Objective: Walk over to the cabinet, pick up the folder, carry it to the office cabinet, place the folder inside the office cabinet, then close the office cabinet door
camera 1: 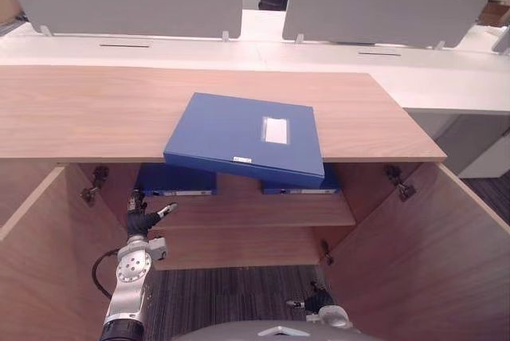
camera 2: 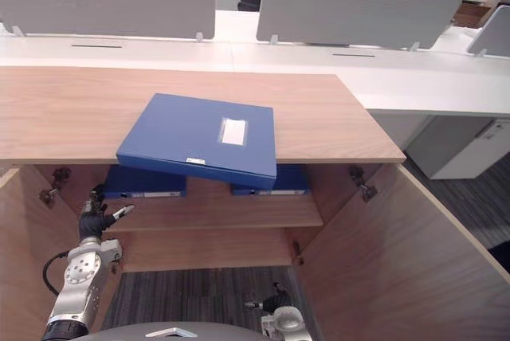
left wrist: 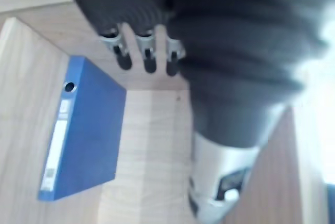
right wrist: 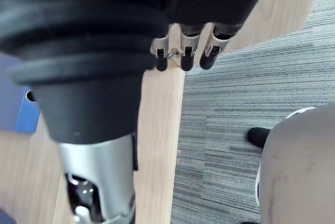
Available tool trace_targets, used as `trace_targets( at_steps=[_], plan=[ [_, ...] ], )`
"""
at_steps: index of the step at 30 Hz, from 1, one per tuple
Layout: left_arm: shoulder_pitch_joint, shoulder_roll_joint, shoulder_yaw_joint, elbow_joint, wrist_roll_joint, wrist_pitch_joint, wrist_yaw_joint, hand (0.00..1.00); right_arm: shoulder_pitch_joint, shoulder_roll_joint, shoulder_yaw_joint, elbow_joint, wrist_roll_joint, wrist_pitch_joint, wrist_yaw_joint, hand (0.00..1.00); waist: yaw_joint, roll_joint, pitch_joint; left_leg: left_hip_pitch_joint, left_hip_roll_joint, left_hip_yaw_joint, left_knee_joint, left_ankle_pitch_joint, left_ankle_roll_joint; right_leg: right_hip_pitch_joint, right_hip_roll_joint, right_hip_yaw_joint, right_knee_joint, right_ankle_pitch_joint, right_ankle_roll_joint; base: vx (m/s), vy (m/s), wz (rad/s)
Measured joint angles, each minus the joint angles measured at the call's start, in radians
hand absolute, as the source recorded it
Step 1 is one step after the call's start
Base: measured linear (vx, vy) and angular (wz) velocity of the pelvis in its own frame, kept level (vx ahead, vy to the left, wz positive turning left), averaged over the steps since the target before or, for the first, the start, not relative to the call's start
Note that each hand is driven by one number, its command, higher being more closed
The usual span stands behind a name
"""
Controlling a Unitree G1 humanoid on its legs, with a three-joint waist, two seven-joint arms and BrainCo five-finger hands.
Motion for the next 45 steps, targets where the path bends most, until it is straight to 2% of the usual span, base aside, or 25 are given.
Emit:
trace_targets(
  at_steps=[6, 10, 14, 16, 19, 22, 28, 39, 45],
  plan=[
    [0.025, -0.019, 0.000, -0.002, -0.002, -0.001, -0.004, 0.00, 0.001, 0.003, 0.021, -0.001, 0.000, 0.001, 0.002, 0.00, -0.001, -0.004, 0.002, 0.007, -0.002, -0.019, 0.000, 0.000, -0.006, 0.016, -0.006, -0.015, 0.002, -0.008, 0.012, -0.04, -0.002, 0.09],
    [0.030, -0.027, -0.028, -0.003, -0.050, -0.010, -0.014, 0.00, 0.002, 0.003, 0.037, -0.001, 0.000, 0.001, 0.005, 0.00, 0.005, -0.006, 0.000, 0.007, -0.002, -0.024, 0.000, 0.001, -0.007, 0.020, -0.006, -0.020, 0.000, -0.009, 0.013, -0.01, -0.003, 0.07],
    [0.047, -0.026, -0.190, 0.056, -0.120, -0.015, -0.090, 0.00, -0.002, 0.001, 0.059, -0.001, 0.000, 0.001, 0.013, 0.00, 0.003, -0.004, 0.000, 0.007, -0.002, -0.024, 0.000, 0.001, -0.007, 0.020, -0.005, -0.018, -0.001, -0.007, 0.011, 0.00, 0.000, 0.00],
    [0.043, -0.026, -0.303, 0.169, -0.133, -0.004, -0.147, 0.00, -0.008, 0.002, 0.073, -0.001, 0.000, 0.001, 0.020, 0.00, -0.009, 0.000, -0.001, 0.007, -0.002, -0.022, 0.000, 0.002, -0.004, 0.019, -0.003, -0.016, -0.002, -0.006, 0.008, 0.01, -0.006, -0.04],
    [0.042, -0.030, -0.408, 0.235, -0.147, 0.024, -0.228, 0.00, -0.015, 0.003, 0.075, -0.002, 0.000, 0.000, 0.030, 0.00, -0.020, 0.008, 0.004, 0.006, 0.000, -0.020, 0.000, 0.004, -0.002, 0.017, 0.000, -0.014, -0.002, -0.006, 0.008, 0.00, -0.003, -0.01],
    [0.034, -0.033, -0.418, 0.236, -0.149, 0.028, -0.264, 0.00, -0.019, 0.003, 0.077, -0.002, -0.001, 0.001, 0.041, 0.00, -0.022, 0.018, 0.010, 0.006, 0.005, -0.015, 0.000, 0.003, -0.004, 0.016, 0.005, -0.010, -0.003, -0.005, 0.006, -0.01, -0.020, -0.05],
    [0.015, -0.001, -0.415, 0.196, -0.147, 0.028, -0.267, 0.00, -0.029, -0.002, 0.098, -0.002, -0.032, 0.001, 0.041, 0.00, -0.024, 0.036, 0.007, 0.009, 0.014, 0.002, 0.000, 0.000, -0.008, 0.013, 0.014, 0.001, -0.006, -0.004, 0.003, -0.01, -0.015, -0.06],
    [0.014, 0.010, -0.417, 0.193, -0.047, 0.026, -0.264, 0.00, -0.032, -0.001, 0.098, 0.001, -0.039, 0.002, 0.041, 0.00, -0.028, 0.036, 0.006, 0.022, 0.017, 0.006, 0.000, -0.002, -0.011, 0.023, 0.015, 0.009, -0.008, -0.001, 0.004, -0.01, -0.002, -0.01],
    [0.025, 0.021, -0.368, 0.142, 0.048, 0.026, -0.220, 0.00, -0.032, -0.002, 0.098, 0.002, -0.039, 0.002, 0.040, 0.00, -0.027, 0.035, 0.005, 0.022, 0.018, 0.007, 0.000, -0.006, -0.016, 0.023, 0.016, 0.010, -0.011, 0.000, 0.002, -0.01, -0.001, 0.00]
  ],
)
